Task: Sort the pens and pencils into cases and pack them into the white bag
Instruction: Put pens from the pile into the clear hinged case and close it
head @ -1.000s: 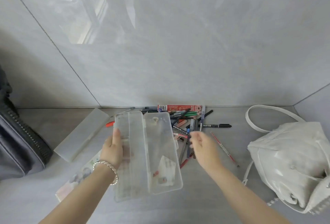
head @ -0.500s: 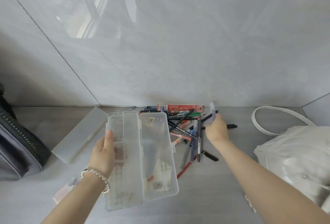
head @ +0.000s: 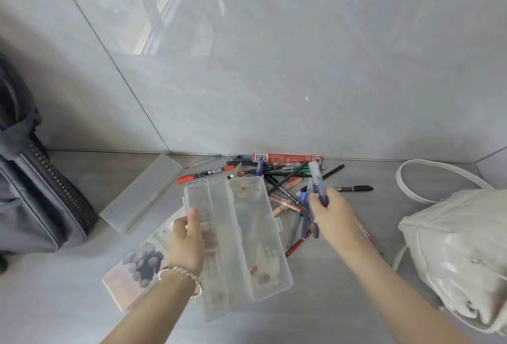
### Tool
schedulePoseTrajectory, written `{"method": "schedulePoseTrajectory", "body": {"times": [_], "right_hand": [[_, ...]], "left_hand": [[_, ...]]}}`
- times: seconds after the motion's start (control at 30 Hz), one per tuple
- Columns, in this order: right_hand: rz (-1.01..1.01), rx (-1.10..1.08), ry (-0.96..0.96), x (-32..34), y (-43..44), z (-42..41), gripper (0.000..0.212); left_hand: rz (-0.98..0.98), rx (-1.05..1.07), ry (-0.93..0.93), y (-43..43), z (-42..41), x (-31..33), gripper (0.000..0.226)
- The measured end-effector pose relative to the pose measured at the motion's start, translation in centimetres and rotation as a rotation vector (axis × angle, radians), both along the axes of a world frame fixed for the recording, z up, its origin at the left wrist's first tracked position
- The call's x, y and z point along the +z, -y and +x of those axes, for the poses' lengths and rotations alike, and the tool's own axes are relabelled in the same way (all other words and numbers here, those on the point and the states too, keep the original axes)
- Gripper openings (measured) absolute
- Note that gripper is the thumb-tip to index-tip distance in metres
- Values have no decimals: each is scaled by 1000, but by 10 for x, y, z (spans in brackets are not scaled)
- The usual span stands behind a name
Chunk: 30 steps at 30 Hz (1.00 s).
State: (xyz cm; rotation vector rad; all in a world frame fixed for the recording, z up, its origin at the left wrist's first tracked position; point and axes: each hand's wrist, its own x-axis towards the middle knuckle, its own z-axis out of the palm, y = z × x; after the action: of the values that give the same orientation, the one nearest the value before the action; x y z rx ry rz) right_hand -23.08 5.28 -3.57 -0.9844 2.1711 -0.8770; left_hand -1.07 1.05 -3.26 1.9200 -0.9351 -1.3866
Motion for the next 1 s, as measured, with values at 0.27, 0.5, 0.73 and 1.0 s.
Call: {"method": "schedulePoseTrajectory", "body": {"times": [0.27,0.5,0.73,1.0], "right_hand": [[-19,571,-196,22,-37,82,39],[-152,638,-559,12,-40,78,23],[-150,210,103,41,-30,80,27],[-50,323,-112,45,-21,101,20]], "left_hand": [[85,63,-64,-21,-26,5,42],[21,11,-37,-22,-29,16,40],[-75,-17,-40,-25,-27,15,40],[-137,-52,-40,-30,-30,20,43]]}}
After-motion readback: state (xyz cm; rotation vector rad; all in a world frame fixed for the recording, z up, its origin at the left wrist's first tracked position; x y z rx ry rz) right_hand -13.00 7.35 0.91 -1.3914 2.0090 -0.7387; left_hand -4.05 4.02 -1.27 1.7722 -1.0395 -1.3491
